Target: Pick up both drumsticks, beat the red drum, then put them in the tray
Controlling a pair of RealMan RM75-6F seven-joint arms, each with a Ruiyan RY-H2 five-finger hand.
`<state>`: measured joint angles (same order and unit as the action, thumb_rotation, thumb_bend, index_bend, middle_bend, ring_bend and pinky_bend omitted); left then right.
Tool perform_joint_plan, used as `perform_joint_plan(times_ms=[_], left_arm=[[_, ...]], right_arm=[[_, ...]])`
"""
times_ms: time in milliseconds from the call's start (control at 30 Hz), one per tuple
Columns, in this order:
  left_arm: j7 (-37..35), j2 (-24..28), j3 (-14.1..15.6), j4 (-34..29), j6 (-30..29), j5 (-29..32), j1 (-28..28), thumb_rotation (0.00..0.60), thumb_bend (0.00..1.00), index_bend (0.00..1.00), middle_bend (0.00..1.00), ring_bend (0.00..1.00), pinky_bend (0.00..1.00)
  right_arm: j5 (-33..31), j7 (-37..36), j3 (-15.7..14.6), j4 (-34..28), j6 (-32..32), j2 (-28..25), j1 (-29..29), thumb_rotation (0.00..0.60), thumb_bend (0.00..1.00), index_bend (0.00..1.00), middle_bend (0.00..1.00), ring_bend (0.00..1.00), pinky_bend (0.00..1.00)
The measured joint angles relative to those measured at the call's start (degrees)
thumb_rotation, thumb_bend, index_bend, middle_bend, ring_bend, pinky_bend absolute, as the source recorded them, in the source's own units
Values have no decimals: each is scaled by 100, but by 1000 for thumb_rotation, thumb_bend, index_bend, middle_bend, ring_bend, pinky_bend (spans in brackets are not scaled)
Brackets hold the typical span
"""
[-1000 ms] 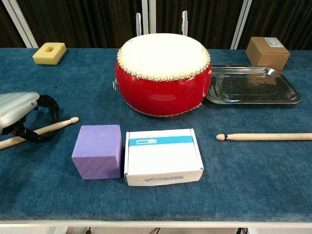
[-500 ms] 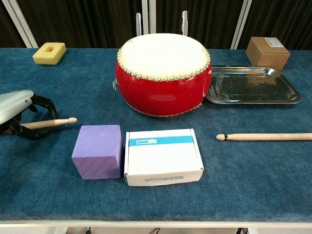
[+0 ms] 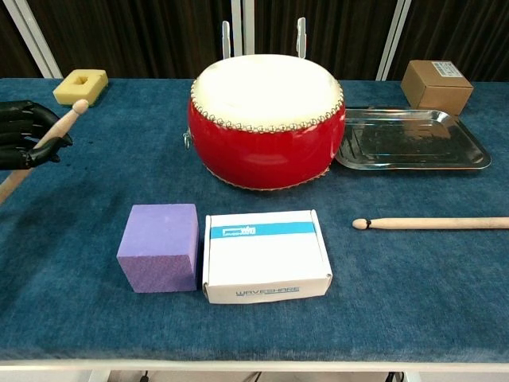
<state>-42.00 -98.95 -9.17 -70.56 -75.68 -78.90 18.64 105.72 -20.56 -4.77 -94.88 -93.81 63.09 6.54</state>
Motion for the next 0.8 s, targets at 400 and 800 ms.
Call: perform_joint_plan(times_ms=[400,800], left_arm=[[-3038,-106,-438,323,243,168,-128,600,520,460,543,470,474],[-4372,166,-735,-28,690,452,-270,600,194,509,616,561,512]], right_arm=[[-8,86,11,-97,37,-32,2,600,327,307,313,89,204],[-2,101,28,-135,44,-46,12,600,327,308,313,88,204]])
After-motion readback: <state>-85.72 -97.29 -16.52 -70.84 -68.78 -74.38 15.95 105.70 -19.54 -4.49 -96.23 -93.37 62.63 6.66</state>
